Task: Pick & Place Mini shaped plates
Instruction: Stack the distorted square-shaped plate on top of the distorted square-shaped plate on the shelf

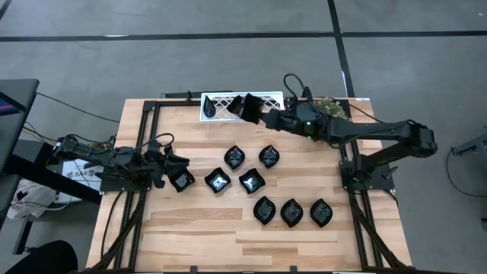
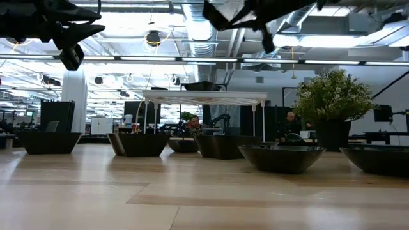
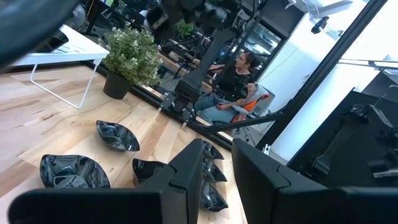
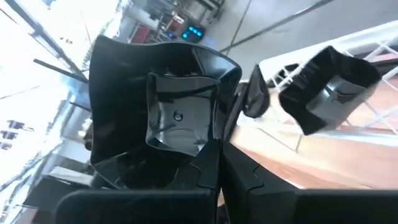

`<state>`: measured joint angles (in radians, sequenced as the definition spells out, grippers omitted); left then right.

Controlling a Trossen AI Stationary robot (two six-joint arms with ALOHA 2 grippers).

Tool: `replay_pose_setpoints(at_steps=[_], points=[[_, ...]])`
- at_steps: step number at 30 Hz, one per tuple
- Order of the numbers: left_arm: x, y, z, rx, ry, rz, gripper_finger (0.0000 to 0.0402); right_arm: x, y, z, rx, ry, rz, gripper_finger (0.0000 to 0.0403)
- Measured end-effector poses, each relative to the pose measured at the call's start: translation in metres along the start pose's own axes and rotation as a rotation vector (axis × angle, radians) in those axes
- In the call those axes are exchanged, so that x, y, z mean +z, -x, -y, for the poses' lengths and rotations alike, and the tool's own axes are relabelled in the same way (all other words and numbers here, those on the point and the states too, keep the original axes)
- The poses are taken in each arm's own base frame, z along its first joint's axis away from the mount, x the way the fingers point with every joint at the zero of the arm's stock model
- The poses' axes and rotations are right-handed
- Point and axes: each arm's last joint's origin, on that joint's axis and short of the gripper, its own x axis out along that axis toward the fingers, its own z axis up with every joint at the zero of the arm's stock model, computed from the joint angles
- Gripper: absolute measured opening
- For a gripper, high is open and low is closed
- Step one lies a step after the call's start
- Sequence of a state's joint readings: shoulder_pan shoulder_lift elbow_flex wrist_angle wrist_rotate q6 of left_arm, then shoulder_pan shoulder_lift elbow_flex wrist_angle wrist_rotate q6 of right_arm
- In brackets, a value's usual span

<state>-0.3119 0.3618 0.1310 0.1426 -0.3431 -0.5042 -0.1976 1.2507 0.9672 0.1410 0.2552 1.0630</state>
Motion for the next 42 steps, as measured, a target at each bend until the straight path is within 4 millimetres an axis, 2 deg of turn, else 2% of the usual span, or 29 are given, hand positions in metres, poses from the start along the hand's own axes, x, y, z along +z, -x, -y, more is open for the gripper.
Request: replay_pose_setpoints(at_steps=[4,8,13,24,31,42], points=[[0.0,0.0,0.0,-0.001,0.001,0.001,0.0088,0.0,-0.019,0.002,0.076,-0.021,0.011,0.0001],[0.0,0.0,0.0,0.0,0.001,0.001,0.0088,0.001,-0.037,0.002,0.043,-0.028,0.006,0.0001],[0.0,0.0,0.0,-0.001,-0.001,0.002,0.0088,0.014,-0.061,-0.016,0.031,-0.001,0.026,0.0],[0.0,0.0,0.0,-0.003,0.003,0.005,0.0088,0.034,-0.11,-0.051,-0.178,0.046,-0.017,0.0],[0.001,0.0,0.0,-0.004,0.004,0.008,0.0088,0.043,-0.114,-0.06,-0.299,0.023,0.008,0.0],[0.001,0.0,0.001,-0.007,0.005,0.013,0.0088,0.042,-0.109,-0.05,-0.437,-0.097,0.005,0.0]])
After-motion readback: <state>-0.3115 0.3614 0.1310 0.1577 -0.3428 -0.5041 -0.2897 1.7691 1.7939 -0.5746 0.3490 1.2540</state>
